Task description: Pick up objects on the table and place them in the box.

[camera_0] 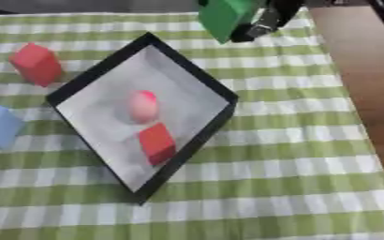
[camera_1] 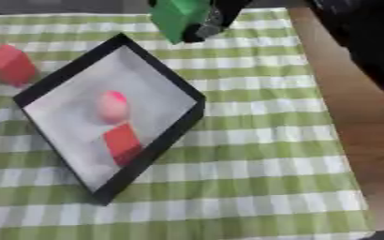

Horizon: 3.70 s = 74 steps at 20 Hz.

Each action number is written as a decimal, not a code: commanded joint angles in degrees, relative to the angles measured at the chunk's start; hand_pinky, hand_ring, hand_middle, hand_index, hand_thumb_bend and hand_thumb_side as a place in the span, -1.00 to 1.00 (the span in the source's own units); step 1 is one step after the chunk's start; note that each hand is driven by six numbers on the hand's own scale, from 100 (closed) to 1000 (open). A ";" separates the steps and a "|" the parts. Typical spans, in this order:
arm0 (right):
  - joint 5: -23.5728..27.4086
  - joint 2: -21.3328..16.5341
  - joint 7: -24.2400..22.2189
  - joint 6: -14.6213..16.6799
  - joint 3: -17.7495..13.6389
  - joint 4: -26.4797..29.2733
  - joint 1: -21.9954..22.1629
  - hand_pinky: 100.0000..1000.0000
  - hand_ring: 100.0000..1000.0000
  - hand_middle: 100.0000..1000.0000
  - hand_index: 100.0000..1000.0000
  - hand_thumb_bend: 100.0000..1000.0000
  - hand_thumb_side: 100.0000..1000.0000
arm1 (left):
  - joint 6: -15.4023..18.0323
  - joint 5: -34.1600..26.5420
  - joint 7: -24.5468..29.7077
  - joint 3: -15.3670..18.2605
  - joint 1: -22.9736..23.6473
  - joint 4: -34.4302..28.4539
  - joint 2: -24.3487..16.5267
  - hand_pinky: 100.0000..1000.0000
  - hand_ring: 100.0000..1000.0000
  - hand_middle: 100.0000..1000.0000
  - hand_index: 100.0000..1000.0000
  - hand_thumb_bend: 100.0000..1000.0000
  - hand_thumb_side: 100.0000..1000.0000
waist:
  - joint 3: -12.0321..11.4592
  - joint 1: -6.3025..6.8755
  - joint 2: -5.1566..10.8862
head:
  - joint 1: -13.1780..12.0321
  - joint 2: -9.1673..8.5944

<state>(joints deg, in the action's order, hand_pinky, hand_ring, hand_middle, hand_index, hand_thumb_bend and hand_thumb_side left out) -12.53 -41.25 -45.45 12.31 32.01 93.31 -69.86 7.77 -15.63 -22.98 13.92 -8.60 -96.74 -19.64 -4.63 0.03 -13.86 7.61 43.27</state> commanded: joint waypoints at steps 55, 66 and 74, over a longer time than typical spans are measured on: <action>-18.48 13.00 -1.37 7.15 11.07 -15.33 2.37 0.66 0.66 0.60 0.69 0.02 -0.75 | -0.08 -0.30 0.71 -0.40 -1.12 -1.01 -1.26 0.56 0.76 0.53 0.65 -0.55 0.48 | -1.08 0.23 0.77 | 1.21 0.10; -1.85 5.92 5.27 -3.43 1.33 -0.74 2.56 0.68 0.60 0.49 0.65 -0.08 -0.85 | -0.07 -0.23 0.44 -0.23 -0.86 -0.96 -1.34 0.56 0.76 0.53 0.65 -0.55 0.48 | -0.52 0.20 1.00 | 0.83 0.35; 16.37 -2.49 16.45 -14.12 -10.23 11.02 7.18 0.71 0.58 0.44 0.62 -0.64 -0.67 | 0.03 -0.09 0.12 -0.01 -0.85 -0.98 -1.54 0.56 0.76 0.53 0.65 -0.55 0.48 | 0.36 0.37 0.98 | 0.57 0.12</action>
<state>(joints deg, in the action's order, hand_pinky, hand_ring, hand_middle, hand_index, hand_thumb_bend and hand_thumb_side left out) 1.38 -41.12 -30.57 -0.79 24.01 102.13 -61.83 7.71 -15.83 -22.68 13.27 -9.09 -96.77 -19.64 -4.22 0.04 -13.87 8.30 43.31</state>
